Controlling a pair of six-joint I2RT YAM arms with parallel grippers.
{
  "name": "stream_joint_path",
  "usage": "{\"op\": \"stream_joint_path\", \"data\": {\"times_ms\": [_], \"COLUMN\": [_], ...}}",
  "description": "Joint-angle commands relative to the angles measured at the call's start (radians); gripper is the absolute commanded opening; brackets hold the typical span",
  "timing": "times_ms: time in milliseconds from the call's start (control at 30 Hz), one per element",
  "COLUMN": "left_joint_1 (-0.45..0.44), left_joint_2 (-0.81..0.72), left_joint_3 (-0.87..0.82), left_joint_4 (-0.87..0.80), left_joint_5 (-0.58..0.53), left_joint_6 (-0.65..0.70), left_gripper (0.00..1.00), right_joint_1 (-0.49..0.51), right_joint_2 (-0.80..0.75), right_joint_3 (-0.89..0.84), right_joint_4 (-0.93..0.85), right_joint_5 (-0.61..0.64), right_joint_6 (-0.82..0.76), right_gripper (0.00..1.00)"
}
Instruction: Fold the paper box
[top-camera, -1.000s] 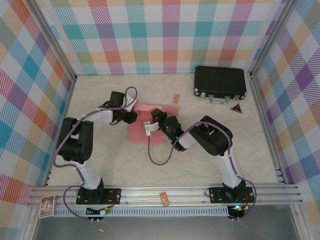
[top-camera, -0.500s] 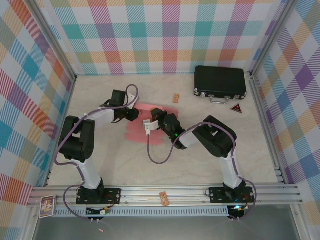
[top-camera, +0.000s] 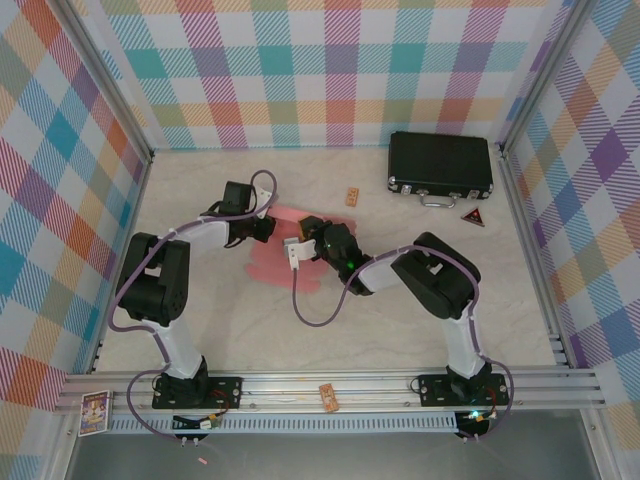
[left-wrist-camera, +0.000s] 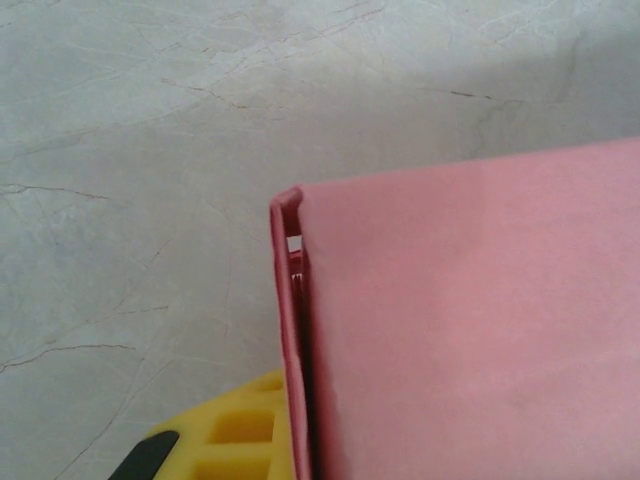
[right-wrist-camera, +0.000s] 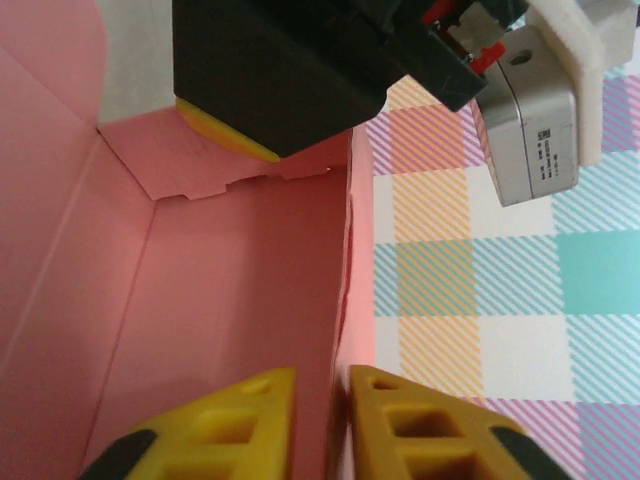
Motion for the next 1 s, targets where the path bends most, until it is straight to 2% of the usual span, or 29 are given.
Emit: {"op": "stream_joint_path", "data": {"times_ms": [0, 67, 167, 367, 500, 600, 700, 800, 967], "left_joint_1": [-0.01, -0.012, -0.014, -0.018, -0.022, -0.023, -0.025, -0.026, -0.026], "left_joint_2": [-0.051, -0.053, -0.051, -0.05, -0.055, -0.058, -0.055, -0.055, -0.056], "left_joint_3": [-0.018, -0.018, -0.016, -0.016, -0.019, -0.022, -0.018, -0.017, -0.016], "left_joint_4": [0.018, 0.013, 0.012, 0.012, 0.004, 0.005, 0.0, 0.001, -0.002], "left_joint_5": [-0.017, -0.035, -0.052, -0.077, -0.1, -0.106, -0.111, -0.115, -0.104], "left_joint_6": [-0.033, -0.041, -0.047, -0.05, -0.047, -0.043, -0.039, -0.035, -0.028], "left_gripper": [0.11, 0.11, 0.1, 0.09, 0.09, 0.09, 0.09, 0.09, 0.09], "right_joint_1": [0.008, 0.009, 0.01, 0.01, 0.007, -0.021, -0.099, -0.192, -0.333], "right_joint_2": [-0.073, -0.118, -0.189, -0.306, -0.39, -0.471, -0.534, -0.561, -0.506], "right_joint_3": [0.004, 0.005, 0.0, -0.005, 0.026, 0.047, 0.069, 0.077, 0.12], "right_joint_4": [-0.152, -0.205, -0.294, -0.473, -0.607, -0.724, -0.834, -0.911, -1.043], "right_joint_5": [-0.007, -0.01, -0.024, -0.058, -0.044, -0.099, -0.177, -0.164, -0.168], "right_joint_6": [0.112, 0.163, 0.256, 0.418, 0.581, 0.735, 0.933, 1.082, 1.216], "right_gripper": [0.29, 0.36, 0.54, 0.68, 0.7, 0.7, 0.68, 0.67, 0.64]}}
